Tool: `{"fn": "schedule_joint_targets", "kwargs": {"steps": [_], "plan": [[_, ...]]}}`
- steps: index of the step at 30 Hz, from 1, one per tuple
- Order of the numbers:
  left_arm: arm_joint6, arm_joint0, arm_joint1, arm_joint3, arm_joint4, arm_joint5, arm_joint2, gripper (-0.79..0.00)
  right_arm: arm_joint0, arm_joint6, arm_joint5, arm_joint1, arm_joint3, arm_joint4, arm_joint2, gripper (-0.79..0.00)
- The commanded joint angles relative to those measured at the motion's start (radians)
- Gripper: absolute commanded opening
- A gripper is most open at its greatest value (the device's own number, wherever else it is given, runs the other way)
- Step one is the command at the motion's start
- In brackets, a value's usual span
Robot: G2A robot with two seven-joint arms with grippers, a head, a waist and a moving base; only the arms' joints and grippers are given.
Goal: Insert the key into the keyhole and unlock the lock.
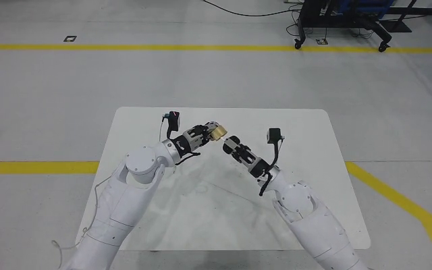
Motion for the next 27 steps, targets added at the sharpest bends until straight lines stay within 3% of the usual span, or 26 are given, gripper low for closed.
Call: {"fn": "schedule_joint_targets", "kwargs": {"steps": [1, 9, 14, 20, 27], "plan": [[-0.001, 0.0, -0.001, 0.001, -0.001, 0.001, 0.002, -0.785, 0.001, -0.01, 0.008, -0.002, -0.002, -0.01, -0.003, -0.785], [0.016, -0.003, -0.005, 0.012, -0.025, 0.035, 0.003, -0.785, 0.002, -0.049, 0.027, -0.01, -0.009, -0.053, -0.02, -0.785], [0.04, -0.001, -0.007, 0.014, -0.042, 0.044, -0.002, -0.785, -0.013, -0.141, 0.04, -0.014, -0.023, -0.12, -0.019, -0.785], [0.068, 0.012, -0.01, 0.001, -0.067, 0.001, -0.015, -0.785, -0.045, -0.268, 0.047, -0.026, -0.044, -0.116, -0.021, -0.785], [0.029, 0.022, -0.012, -0.007, -0.122, -0.034, -0.028, -0.785, -0.046, -0.284, 0.031, -0.032, -0.044, -0.113, -0.032, -0.785]]}}
